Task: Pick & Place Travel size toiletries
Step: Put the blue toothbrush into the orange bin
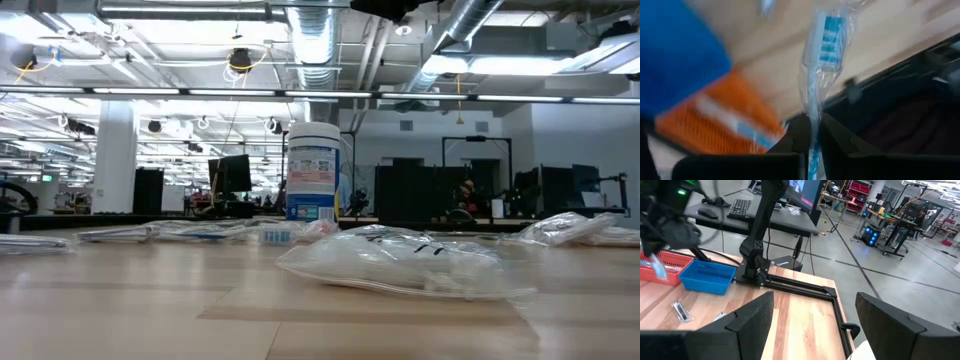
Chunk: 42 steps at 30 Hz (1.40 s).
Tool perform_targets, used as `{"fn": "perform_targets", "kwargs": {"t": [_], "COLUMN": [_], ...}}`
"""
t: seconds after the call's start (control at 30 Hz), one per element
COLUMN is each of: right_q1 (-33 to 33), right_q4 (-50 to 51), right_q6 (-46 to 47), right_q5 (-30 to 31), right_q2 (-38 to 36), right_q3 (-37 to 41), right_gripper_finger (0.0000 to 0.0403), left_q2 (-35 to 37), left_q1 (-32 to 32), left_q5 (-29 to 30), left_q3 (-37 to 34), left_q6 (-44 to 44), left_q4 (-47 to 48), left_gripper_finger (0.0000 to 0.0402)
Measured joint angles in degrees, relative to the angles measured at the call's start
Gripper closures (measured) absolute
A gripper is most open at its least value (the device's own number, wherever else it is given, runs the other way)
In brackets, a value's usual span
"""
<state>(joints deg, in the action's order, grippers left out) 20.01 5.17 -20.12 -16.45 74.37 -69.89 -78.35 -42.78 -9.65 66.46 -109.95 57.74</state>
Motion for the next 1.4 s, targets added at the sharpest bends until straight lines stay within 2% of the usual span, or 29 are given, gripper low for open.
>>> {"fn": "perform_targets", "kwargs": {"t": [0.07,0.17,0.23,0.27,0.37,0.43,0.6,0.7,0.97,1.2,1.33,1.4], "right_q1": [0.0,0.0,0.0,0.0,0.0,0.0,-0.1,-0.1,-0.1,-0.2,-0.2,-0.2], "right_q4": [0.0,0.0,0.0,0.0,-0.5,-1.1,-1.4,-1.4,-1.5,-1.3,-1.3,-1.3], "right_q6": [0.0,0.0,0.0,0.0,0.0,0.0,0.0,0.0,-0.7,-0.7,-0.9,-0.9], "right_q5": [0.0,0.0,0.0,0.0,0.0,0.0,0.0,0.0,0.0,0.0,0.0,0.0], "right_q2": [0.0,0.0,0.0,0.0,0.0,0.0,0.0,0.0,0.0,0.0,0.0,0.0], "right_q3": [0.0,0.0,0.0,0.0,0.0,0.0,0.0,0.0,0.0,0.0,0.0,0.0], "right_gripper_finger": [0.0127,0.0127,0.0127,0.0127,0.0127,0.0127,0.0127,0.0127,0.0127,0.0127,0.0127,0.0127], "left_q2": [-1.7,-4.6,-7.2,-8.8,-12.6,-14.4,-17.2,-17.1,-16.8,-16.8,-16.8,-16.8], "left_q1": [-4.8,-11.8,-14.5,-15.1,-15.4,-15.3,-17.1,-19.9,-20.8,-21.3,-21.9,-22.2], "left_q5": [1.9,8.3,9.1,7.7,1.6,0.2,4.9,6.3,2.7,-0.6,-0.5,1.6], "left_q3": [1.0,3.0,4.3,4.7,5.1,5.1,5.1,5.1,6.2,2.6,1.4,1.8], "left_q6": [-8.6,-19.5,-22.8,-23.5,-23.9,-22.0,-16.7,-22.3,-23.8,-23.9,-23.2,-22.4], "left_q4": [-0.2,-0.4,-1.0,-1.1,-2.4,-2.6,-2.5,-2.6,-1.8,-0.7,-0.7,-0.3], "left_gripper_finger": [0.0387,0.0387,0.0387,0.0387,0.0387,0.0387,0.0387,0.0387,0.0387,0.0387,0.0387,0.0387]}}
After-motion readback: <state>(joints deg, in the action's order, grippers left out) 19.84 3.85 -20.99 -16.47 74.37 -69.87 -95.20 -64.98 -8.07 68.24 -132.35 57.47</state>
